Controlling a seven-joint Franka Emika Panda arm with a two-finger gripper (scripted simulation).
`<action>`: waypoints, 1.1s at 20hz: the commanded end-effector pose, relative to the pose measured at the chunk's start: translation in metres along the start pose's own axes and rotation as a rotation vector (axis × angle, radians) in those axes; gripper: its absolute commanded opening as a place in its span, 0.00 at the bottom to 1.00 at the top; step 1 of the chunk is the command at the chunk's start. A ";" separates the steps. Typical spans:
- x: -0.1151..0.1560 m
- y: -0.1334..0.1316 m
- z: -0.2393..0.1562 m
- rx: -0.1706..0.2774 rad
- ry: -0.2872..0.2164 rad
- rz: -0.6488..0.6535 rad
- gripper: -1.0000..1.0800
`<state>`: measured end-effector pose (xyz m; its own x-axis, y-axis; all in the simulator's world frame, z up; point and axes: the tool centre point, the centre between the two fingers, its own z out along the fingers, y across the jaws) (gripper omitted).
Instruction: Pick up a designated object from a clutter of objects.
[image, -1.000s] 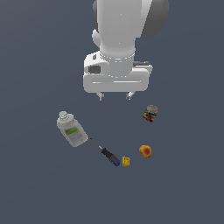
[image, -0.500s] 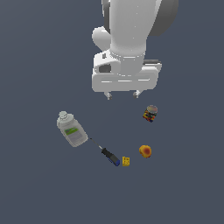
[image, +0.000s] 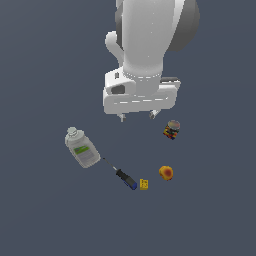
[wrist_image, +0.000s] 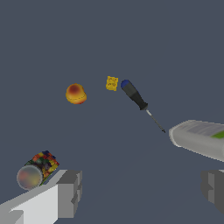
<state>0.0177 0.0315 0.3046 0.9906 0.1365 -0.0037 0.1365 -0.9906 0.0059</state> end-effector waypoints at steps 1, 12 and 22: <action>0.005 0.004 0.010 -0.001 -0.001 -0.031 0.96; 0.036 0.032 0.081 -0.006 -0.001 -0.249 0.96; 0.056 0.060 0.161 -0.003 0.000 -0.476 0.96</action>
<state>0.0779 -0.0175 0.1561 0.8377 0.5461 -0.0076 0.5462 -0.8376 0.0071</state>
